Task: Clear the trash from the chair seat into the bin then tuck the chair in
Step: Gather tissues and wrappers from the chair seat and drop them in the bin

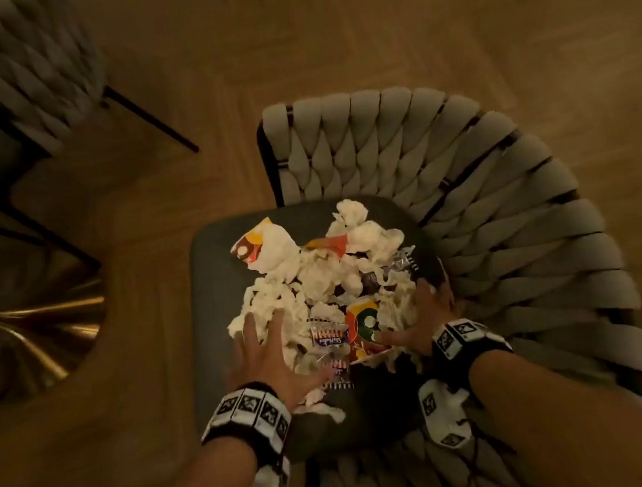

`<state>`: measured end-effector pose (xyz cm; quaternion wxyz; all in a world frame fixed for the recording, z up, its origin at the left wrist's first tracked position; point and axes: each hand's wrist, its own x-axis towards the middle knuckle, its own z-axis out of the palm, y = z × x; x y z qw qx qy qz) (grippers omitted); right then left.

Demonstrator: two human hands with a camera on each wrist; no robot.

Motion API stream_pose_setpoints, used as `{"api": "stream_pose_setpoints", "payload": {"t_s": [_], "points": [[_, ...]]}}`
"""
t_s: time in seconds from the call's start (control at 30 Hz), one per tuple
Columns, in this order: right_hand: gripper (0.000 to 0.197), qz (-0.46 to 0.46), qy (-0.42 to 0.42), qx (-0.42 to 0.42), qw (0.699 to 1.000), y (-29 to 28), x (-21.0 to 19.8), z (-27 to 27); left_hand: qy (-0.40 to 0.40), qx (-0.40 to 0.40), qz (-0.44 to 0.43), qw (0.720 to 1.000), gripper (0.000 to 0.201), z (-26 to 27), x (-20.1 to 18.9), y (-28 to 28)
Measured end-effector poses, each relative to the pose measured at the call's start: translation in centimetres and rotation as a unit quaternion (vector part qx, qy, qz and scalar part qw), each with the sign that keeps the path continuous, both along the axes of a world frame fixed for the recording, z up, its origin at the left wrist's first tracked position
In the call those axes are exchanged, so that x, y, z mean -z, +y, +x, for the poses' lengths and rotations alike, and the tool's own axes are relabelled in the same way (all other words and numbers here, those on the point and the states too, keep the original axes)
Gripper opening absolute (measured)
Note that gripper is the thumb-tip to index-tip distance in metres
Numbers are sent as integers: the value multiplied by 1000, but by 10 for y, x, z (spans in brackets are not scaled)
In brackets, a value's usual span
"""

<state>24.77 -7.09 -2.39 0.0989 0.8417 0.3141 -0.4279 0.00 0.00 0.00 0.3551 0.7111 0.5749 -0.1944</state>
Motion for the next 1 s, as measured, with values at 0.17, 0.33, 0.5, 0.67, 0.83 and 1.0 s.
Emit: {"api": "stream_pose_setpoints", "payload": {"t_s": [0.17, 0.33, 0.5, 0.67, 0.83, 1.0], "points": [[145, 0, 3, 11, 1000, 10, 40, -11, -27, -85, -31, 996, 123, 42, 55, 8], [117, 36, 48, 70, 996, 9, 50, -17, -42, -72, 24, 996, 86, 48, 68, 1], [85, 76, 89, 89, 989, 6, 54, -5, -114, -104, 13, 988, 54, 39, 68, 11], [66, 128, 150, 162, 967, 2, 43, 19, -156, -129, -17, 979, 40, 28, 54, 18], [55, 183, 127, 171, 960, -9, 23, 26, -211, -160, -36, 964, 42, 24, 24, 14], [85, 49, 65, -17, 997, -11, 25, -1, -267, -216, -38, 938, 44, 18, 7, 2]]}}
